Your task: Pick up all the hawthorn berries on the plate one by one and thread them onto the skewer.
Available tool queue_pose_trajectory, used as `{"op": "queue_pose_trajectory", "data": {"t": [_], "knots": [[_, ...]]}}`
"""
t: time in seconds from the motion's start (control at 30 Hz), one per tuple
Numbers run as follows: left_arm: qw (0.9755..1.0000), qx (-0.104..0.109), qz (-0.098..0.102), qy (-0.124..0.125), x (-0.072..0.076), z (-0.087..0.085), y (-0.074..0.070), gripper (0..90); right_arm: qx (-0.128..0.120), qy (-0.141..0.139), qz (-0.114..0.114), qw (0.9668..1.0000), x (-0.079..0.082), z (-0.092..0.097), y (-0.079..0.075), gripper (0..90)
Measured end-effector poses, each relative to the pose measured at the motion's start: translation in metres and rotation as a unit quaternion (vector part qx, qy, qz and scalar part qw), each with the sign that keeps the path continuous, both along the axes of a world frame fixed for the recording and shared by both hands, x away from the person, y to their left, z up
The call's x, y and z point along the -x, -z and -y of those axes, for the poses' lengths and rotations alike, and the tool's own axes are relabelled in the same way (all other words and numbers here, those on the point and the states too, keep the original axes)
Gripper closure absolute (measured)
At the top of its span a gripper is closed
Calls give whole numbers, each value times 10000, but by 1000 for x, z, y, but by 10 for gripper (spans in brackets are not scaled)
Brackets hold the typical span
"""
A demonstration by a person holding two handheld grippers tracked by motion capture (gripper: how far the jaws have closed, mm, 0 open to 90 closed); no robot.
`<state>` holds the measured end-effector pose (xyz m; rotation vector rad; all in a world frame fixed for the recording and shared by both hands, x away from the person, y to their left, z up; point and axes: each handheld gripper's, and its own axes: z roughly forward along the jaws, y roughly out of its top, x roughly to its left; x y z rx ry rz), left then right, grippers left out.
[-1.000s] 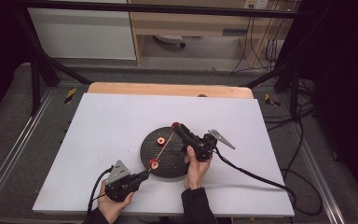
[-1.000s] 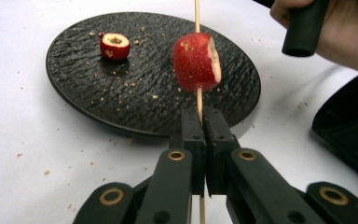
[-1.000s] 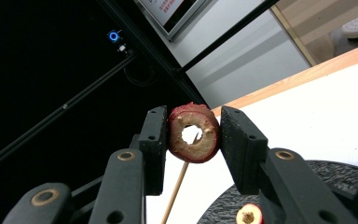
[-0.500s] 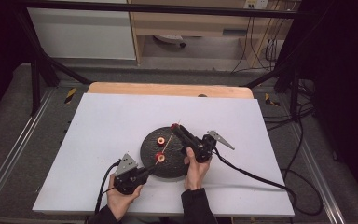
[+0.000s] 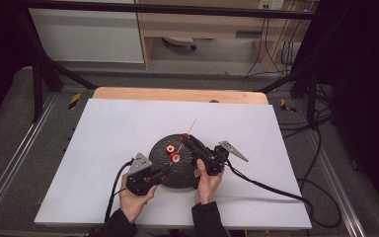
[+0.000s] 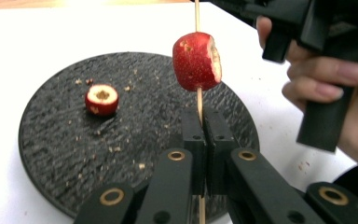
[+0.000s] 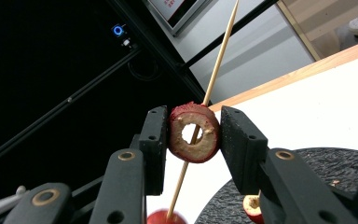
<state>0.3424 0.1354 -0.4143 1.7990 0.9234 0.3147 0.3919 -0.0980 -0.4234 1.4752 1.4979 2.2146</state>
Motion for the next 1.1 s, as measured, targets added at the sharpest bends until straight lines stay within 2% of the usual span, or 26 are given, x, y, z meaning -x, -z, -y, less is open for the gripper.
{"op": "queue_pose_trajectory", "data": {"t": [0.23, 0.6, 0.87, 1.1], "knots": [[10000, 7, -23, 26, -10, 7, -6, 883, 46, -22, -10, 10000, 5, -2, 3, 631], [9999, 42, -10, 95, -12, 4, -5, 884, 166, -39, 12, 9999, 7, -3, 5, 623], [10000, -54, 19, 63, -10, -12, -5, 883, 518, -34, 121, 9986, 9, 1, -2, 490], [9996, -274, -19, 77, -5, -35, -1, 883, 942, -99, 15, 9955, 7, 3, -1, 367]]}}
